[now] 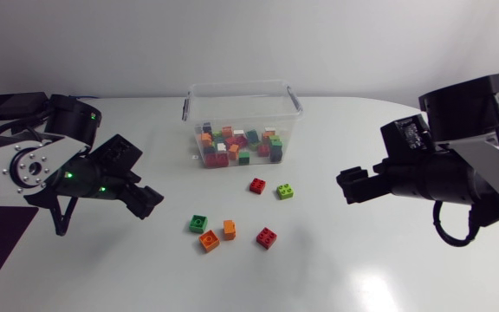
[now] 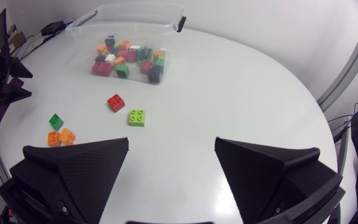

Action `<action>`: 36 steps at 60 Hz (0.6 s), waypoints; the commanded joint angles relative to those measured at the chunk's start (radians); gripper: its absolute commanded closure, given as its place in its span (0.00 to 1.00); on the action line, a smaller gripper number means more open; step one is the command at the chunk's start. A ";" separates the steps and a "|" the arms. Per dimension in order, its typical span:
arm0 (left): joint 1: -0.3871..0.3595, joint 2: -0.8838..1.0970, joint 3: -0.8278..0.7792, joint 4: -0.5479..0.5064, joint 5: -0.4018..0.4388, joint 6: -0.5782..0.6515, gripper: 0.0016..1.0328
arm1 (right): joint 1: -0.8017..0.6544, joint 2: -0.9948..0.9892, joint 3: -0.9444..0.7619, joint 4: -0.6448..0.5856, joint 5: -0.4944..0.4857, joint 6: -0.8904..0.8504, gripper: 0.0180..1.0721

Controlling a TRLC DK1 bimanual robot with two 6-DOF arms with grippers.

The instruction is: Place the duplo bricks in the container

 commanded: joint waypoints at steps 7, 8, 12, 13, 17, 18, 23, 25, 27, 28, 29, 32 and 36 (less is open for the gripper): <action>-0.036 0.071 0.038 -0.021 0.019 0.243 0.09 | 0.020 0.078 0.047 -0.035 -0.049 -0.061 0.05; -0.040 0.074 0.036 -0.023 0.023 0.260 0.09 | 0.027 0.087 0.051 -0.042 -0.049 -0.077 0.05; -0.041 0.094 0.027 -0.021 0.068 0.359 0.09 | 0.063 0.141 0.083 -0.102 -0.046 -0.165 0.05; -0.040 0.099 0.024 -0.021 0.085 0.392 0.09 | 0.069 0.155 0.094 -0.121 -0.044 -0.193 0.05; -0.046 0.128 0.030 -0.028 0.108 0.457 0.09 | 0.096 0.211 0.129 -0.182 -0.037 -0.248 0.05; -0.049 0.137 0.033 -0.032 0.112 0.465 0.09 | 0.097 0.218 0.131 -0.188 -0.038 -0.250 0.05; -0.060 0.186 0.066 -0.075 0.129 0.519 0.09 | 0.111 0.222 0.132 -0.194 -0.044 -0.258 0.05; -0.060 0.214 0.086 -0.103 0.152 0.562 0.09 | 0.112 0.221 0.114 -0.196 -0.071 -0.313 0.05; -0.058 0.232 0.101 -0.113 0.180 0.579 0.10 | 0.114 0.213 0.091 -0.165 -0.075 -0.340 0.05; -0.058 0.244 0.110 -0.123 0.190 0.594 0.10 | 0.115 0.210 0.083 -0.147 -0.074 -0.343 0.05; -0.058 0.252 0.118 -0.132 0.196 0.606 0.10 | 0.117 0.210 0.079 -0.133 -0.074 -0.346 0.06; -0.061 0.278 0.136 -0.155 0.215 0.648 0.10 | 0.123 0.219 0.074 -0.121 -0.101 -0.356 0.08; -0.075 0.304 0.148 -0.163 0.238 0.678 0.12 | 0.126 0.242 0.082 -0.125 -0.135 -0.354 0.08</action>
